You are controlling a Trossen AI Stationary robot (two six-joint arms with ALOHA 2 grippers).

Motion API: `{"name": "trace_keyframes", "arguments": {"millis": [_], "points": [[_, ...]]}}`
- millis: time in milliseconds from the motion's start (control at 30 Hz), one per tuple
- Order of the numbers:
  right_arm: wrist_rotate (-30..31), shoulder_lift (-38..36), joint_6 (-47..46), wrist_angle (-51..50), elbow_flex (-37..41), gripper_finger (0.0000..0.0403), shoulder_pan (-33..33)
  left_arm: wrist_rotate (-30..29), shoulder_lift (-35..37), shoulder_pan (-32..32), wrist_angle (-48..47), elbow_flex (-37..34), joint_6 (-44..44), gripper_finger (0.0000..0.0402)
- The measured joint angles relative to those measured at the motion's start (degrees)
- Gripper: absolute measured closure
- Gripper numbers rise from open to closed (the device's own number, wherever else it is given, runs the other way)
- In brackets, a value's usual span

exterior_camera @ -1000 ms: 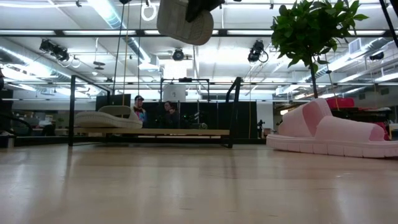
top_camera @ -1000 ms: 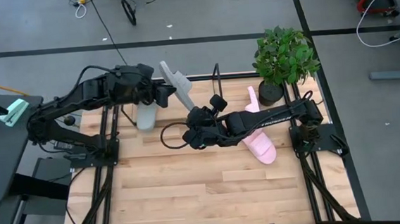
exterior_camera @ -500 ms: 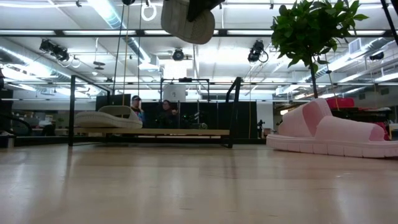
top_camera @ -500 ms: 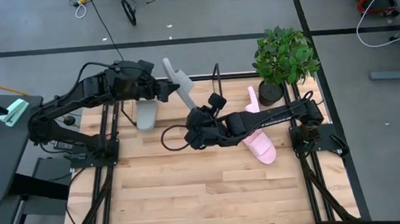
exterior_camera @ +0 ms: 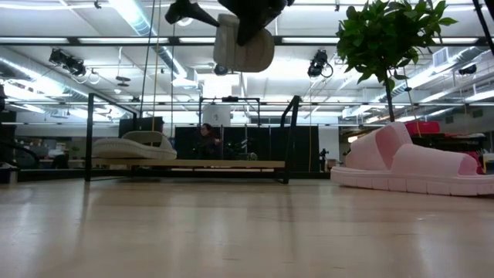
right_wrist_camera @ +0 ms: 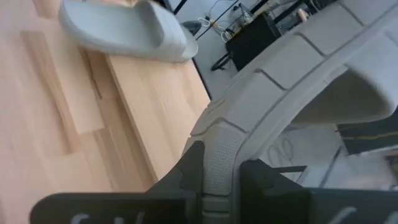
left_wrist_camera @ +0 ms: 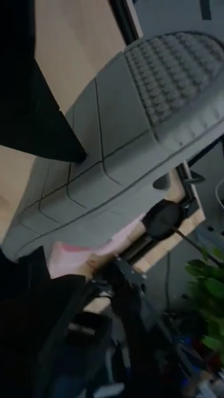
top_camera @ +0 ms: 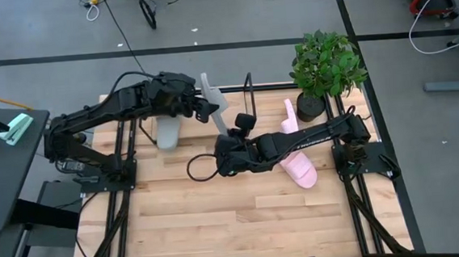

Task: Pick and place slides into the shelf
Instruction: Put the gray slipper on the shelf

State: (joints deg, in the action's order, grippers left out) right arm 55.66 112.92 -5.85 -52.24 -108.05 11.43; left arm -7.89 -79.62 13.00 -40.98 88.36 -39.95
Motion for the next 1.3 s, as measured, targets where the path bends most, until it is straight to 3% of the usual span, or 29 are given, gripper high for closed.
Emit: {"name": "trace_keyframes", "arguments": {"millis": [200,567,800,1000,1200,1300], "points": [[1.1,0.0,3.1,-0.4,0.0,0.0350,0.1,0.7,0.0,0.7,-1.5,0.0,5.4,0.0076],[2.7,0.0,6.8,1.8,0.0,0.0350,0.3,0.4,-0.1,0.7,-1.7,0.0,7.8,0.0109],[1.8,0.0,7.0,2.4,-0.1,0.0350,0.4,2.3,-0.2,0.8,-2.7,0.7,10.2,0.0165],[3.9,-0.6,6.4,2.8,-0.1,0.0350,0.6,5.4,0.2,0.7,-9.9,11.4,13.5,0.0210],[-3.0,0.2,7.2,1.2,0.4,0.0351,0.5,5.6,0.5,0.6,-16.5,22.9,15.0,0.0225],[-2.1,-0.1,6.5,2.1,0.3,0.0351,0.6,5.4,0.3,0.2,-18.5,26.6,15.2,0.0224]]}}
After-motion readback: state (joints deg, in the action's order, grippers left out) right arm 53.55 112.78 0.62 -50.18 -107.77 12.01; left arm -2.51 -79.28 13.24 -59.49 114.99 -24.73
